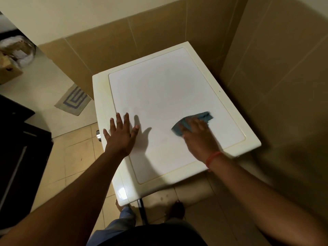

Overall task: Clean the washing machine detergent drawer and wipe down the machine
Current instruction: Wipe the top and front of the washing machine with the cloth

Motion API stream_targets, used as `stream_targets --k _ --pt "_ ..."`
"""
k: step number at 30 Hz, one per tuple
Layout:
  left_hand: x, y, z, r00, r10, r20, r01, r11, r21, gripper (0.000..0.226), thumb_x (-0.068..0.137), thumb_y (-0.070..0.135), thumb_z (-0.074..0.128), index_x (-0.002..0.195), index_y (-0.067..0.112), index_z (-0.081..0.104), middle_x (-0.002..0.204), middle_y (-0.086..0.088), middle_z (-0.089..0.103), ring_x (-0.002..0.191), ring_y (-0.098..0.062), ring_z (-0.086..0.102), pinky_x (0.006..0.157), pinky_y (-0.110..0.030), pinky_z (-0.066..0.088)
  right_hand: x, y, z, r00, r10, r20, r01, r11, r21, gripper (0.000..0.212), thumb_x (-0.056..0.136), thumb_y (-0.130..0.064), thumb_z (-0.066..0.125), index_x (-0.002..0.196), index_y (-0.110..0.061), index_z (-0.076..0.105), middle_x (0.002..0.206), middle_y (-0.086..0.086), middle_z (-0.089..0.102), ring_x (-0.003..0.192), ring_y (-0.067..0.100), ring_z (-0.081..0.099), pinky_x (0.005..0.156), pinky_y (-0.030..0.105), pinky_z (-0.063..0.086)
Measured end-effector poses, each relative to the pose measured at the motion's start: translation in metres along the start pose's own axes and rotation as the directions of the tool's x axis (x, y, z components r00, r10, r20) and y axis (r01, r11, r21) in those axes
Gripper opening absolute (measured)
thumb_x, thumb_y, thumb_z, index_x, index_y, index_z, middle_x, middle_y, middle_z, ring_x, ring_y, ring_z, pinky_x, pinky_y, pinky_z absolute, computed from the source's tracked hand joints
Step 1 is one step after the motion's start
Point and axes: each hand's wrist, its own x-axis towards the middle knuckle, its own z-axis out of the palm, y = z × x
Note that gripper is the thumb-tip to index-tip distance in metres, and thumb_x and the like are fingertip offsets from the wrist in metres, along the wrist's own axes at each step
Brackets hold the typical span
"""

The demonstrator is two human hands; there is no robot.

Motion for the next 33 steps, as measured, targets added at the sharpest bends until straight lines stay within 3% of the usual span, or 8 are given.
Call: stream_targets --k 3,7,11,16,20,24,29,33 --pt "0.003 0.006 -0.004 0.999 0.050 -0.016 -0.049 0.998 0.030 0.072 0.094 0.066 0.009 0.155 0.031 -0.007 0.163 -0.001 -0.018 0.149 -0.025 -0.017 0.118 -0.058 -0.004 0.003 0.029 -0.014 0.986 -0.168 -0.008 0.168 0.986 0.003 0.050 0.085 -0.014 0.064 0.134 -0.020 0.057 0.137 0.015 0.053 0.122 0.037 0.050 0.101 0.048 0.044" --pt "0.007 0.014 -0.008 0.998 0.059 -0.019 -0.059 0.998 0.020 0.070 0.096 0.064 0.011 0.155 0.031 -0.006 0.163 0.000 -0.018 0.149 -0.025 -0.017 0.118 -0.057 -0.005 0.010 0.045 -0.012 0.952 0.302 -0.055 -0.302 0.953 0.011 0.050 0.088 -0.017 0.061 0.137 -0.023 0.053 0.138 0.017 0.050 0.125 0.041 0.045 0.102 0.053 0.041" --pt "0.006 0.018 -0.006 0.995 0.099 -0.017 -0.099 0.995 0.022 0.069 0.097 0.064 0.012 0.155 0.031 -0.007 0.162 0.000 -0.019 0.149 -0.025 -0.018 0.118 -0.058 -0.004 0.003 0.045 -0.010 0.998 -0.062 -0.014 0.061 0.997 -0.053 0.049 0.088 -0.018 0.059 0.137 -0.023 0.053 0.139 0.013 0.050 0.124 0.038 0.047 0.103 0.049 0.041" --pt "0.005 0.018 -0.003 0.996 0.086 -0.002 -0.086 0.996 0.035 0.070 0.097 0.064 0.011 0.155 0.031 -0.007 0.163 -0.001 -0.018 0.149 -0.025 -0.018 0.118 -0.058 -0.005 0.018 0.063 -0.014 0.932 0.357 -0.056 -0.359 0.933 -0.027 0.048 0.089 -0.017 0.058 0.137 -0.020 0.054 0.138 0.019 0.049 0.124 0.042 0.045 0.102 0.053 0.041" --pt "0.006 0.017 -0.003 0.995 0.101 -0.006 -0.101 0.994 0.048 0.070 0.096 0.064 0.011 0.155 0.031 -0.007 0.163 -0.001 -0.018 0.149 -0.025 -0.018 0.118 -0.058 -0.004 0.022 0.080 -0.023 1.000 -0.007 0.008 0.008 0.994 -0.113 0.046 0.089 -0.018 0.061 0.135 -0.018 0.055 0.134 0.018 0.052 0.114 0.041 0.052 0.090 0.050 0.050" --pt "0.006 0.014 -0.003 0.998 0.068 0.010 -0.068 0.997 0.042 0.071 0.095 0.065 0.010 0.155 0.031 -0.007 0.162 -0.001 -0.018 0.149 -0.025 -0.017 0.118 -0.058 -0.004 0.033 0.092 -0.023 0.961 0.275 -0.021 -0.275 0.955 -0.109 0.046 0.091 -0.018 0.056 0.138 -0.018 0.053 0.136 0.020 0.050 0.119 0.043 0.047 0.099 0.051 0.043" --pt "0.006 0.014 -0.002 0.996 0.094 0.000 -0.094 0.994 0.057 0.069 0.097 0.063 0.012 0.155 0.031 -0.007 0.163 0.000 -0.018 0.149 -0.025 -0.017 0.118 -0.058 -0.004 0.026 0.083 -0.016 0.986 -0.151 0.069 0.158 0.981 -0.110 0.051 0.088 -0.013 0.058 0.139 -0.018 0.051 0.136 0.020 0.049 0.120 0.039 0.048 0.099 0.048 0.047" --pt "0.009 0.012 -0.003 0.999 0.052 0.003 -0.052 0.998 0.041 0.070 0.096 0.063 0.011 0.156 0.031 -0.006 0.163 -0.001 -0.017 0.150 -0.025 -0.016 0.118 -0.058 -0.004 0.037 0.079 -0.016 0.962 0.270 -0.047 -0.272 0.960 -0.060 0.047 0.090 -0.018 0.054 0.138 -0.020 0.052 0.136 0.020 0.048 0.121 0.043 0.045 0.097 0.051 0.045"
